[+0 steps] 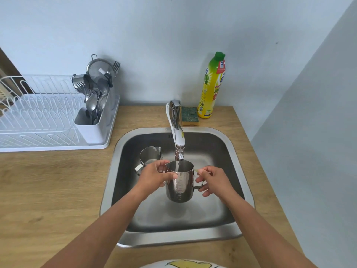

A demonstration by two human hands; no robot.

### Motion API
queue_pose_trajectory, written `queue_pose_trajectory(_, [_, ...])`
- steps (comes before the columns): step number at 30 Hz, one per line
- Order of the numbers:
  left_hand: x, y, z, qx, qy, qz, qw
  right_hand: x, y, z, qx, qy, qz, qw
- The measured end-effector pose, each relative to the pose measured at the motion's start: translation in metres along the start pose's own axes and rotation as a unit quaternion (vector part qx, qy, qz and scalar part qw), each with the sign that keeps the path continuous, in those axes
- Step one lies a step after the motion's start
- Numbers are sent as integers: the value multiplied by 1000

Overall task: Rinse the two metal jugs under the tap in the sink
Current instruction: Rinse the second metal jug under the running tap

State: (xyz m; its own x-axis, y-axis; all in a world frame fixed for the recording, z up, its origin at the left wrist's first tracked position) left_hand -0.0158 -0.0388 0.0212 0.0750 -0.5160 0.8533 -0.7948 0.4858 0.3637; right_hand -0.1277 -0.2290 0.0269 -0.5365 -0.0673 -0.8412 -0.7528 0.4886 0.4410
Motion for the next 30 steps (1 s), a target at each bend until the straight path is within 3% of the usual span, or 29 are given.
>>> queue_pose_trajectory(7, [-4,0,-1,13,64,-44,997,-1,0,7,4,34,13,999])
queue_pose_trajectory(13, [-8,-5,2,12,49,-72,996,3,-3,14,-29,40,44,998])
queue_pose_trajectory(30, [-13,-10,4,4,51,-164,985,4,-12,21,-36,-33,114,992])
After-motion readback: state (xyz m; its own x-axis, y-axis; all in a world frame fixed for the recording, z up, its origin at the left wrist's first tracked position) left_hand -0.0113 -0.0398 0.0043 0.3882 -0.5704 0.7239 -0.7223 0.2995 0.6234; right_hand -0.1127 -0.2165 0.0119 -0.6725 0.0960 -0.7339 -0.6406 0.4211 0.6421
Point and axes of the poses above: each hand's wrist, its own y-axis away from the middle knuckle, its own z-axis out of the palm, x = y × z, the point moved 2 cm from there along -y, towards the middle knuckle, and after that the axes turned 5 degrees about -y, right-handed, at the moved point
